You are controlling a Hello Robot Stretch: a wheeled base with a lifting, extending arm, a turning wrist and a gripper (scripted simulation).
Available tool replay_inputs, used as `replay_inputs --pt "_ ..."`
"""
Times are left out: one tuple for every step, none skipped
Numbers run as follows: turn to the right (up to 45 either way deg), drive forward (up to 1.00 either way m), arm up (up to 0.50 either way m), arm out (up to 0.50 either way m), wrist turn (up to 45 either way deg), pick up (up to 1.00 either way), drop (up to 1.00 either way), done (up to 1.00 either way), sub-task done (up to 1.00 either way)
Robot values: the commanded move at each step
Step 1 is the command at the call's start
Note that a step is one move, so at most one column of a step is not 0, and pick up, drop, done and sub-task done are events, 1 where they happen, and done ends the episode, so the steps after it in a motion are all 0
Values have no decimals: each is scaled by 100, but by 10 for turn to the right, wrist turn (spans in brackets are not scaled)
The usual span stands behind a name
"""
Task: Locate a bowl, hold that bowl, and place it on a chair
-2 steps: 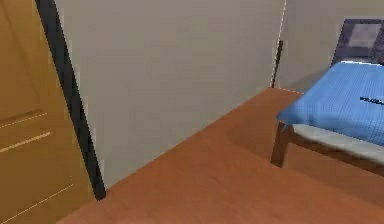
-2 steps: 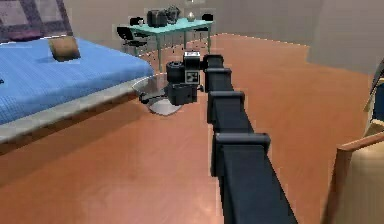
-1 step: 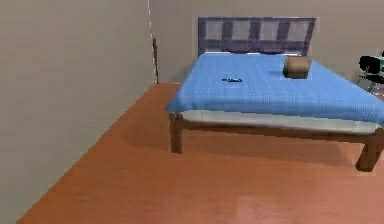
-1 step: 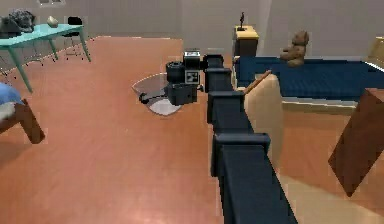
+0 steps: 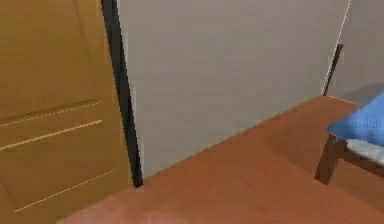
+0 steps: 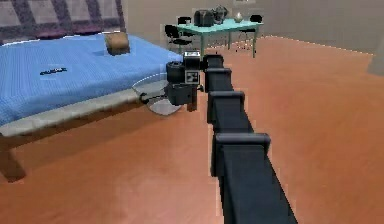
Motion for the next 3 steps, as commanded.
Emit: replay_inputs --pt "-450 0 0 0 0 0 0 0 0" --pt "-390 0 0 0 0 0 0 0 0" --pt "450 0 0 0 0 0 0 0 0"
